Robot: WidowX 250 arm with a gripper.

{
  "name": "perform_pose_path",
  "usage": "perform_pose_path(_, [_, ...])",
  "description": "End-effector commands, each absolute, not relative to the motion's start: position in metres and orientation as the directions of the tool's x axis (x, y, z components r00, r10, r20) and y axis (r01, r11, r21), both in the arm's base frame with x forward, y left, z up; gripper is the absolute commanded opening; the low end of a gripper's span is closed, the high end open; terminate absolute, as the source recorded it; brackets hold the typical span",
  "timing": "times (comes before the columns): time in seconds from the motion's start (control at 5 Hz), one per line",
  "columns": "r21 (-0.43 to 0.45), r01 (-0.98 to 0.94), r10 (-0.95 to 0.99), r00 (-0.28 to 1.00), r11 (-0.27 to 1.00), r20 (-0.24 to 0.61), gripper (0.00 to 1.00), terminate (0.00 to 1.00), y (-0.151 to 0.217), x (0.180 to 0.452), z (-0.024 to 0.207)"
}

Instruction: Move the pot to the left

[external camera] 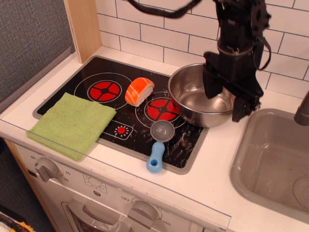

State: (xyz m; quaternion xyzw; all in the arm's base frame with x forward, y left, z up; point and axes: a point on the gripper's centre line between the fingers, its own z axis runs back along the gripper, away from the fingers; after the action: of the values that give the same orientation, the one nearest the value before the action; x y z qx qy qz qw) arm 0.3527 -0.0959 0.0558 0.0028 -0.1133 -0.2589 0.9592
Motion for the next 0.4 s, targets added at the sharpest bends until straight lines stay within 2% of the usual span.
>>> perform_pose_path(0.0, [0.066,0.477,-0.478,0.845,0.876,0.24,1.0,0.0,-0.0969,0.3544,0.0459])
perform_pose_path(0.2, [0.071,0.488,-0.49,0.835,0.87,0.249,0.0,0.0,-0.0985,0.3518,0.0467])
